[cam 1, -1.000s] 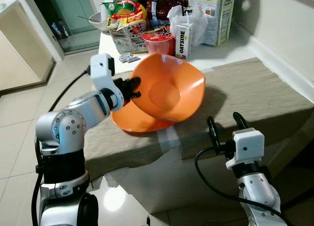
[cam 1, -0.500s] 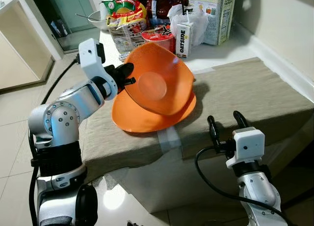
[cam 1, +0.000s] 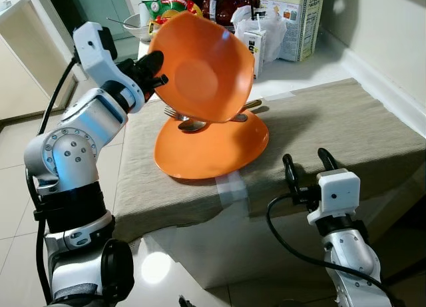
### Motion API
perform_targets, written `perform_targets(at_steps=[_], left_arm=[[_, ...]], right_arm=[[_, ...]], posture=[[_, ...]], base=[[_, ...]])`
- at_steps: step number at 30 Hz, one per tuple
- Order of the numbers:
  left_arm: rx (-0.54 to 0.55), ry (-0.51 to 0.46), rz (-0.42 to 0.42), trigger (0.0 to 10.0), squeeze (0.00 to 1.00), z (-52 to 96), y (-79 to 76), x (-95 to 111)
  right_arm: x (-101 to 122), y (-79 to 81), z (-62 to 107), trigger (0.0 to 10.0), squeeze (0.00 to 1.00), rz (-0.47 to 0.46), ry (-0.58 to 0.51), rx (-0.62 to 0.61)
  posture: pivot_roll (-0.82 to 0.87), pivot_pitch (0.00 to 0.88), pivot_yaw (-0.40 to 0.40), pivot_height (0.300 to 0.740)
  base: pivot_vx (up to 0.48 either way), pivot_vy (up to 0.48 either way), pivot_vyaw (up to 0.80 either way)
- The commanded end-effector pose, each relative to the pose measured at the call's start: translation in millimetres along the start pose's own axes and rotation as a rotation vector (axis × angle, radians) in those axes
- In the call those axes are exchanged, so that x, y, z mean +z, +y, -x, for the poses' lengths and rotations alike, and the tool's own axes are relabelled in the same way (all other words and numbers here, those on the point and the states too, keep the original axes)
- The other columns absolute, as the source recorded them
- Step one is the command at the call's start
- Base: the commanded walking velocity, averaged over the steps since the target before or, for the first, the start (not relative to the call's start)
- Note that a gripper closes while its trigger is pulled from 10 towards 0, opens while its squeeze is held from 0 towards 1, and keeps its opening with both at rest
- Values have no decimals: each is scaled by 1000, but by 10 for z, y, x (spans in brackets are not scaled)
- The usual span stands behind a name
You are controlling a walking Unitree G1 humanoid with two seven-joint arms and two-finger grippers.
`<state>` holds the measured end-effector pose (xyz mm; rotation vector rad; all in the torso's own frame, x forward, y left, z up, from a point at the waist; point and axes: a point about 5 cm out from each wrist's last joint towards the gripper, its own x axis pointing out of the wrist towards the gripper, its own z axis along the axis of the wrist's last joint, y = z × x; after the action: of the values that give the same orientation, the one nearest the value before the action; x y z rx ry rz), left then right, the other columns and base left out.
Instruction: Setting the table
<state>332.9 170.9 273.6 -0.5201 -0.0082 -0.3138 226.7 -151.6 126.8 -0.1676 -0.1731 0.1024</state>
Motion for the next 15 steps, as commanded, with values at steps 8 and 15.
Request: perform_targets(at_steps=[8, 15], left_arm=[[34, -147, 21, 0, 0, 206, 95, 224], [146, -238, -31, 0, 0, 453, 287, 294]], right_arm=[[82, -54, -163, 10000, 0, -60, -16, -17], [38, -19, -168, 10000, 0, -35, -13, 6]], posture=[[-158, 16, 168, 740], [-131, 0, 164, 740]], base=[[0, 0, 0], [0, 0, 0]])
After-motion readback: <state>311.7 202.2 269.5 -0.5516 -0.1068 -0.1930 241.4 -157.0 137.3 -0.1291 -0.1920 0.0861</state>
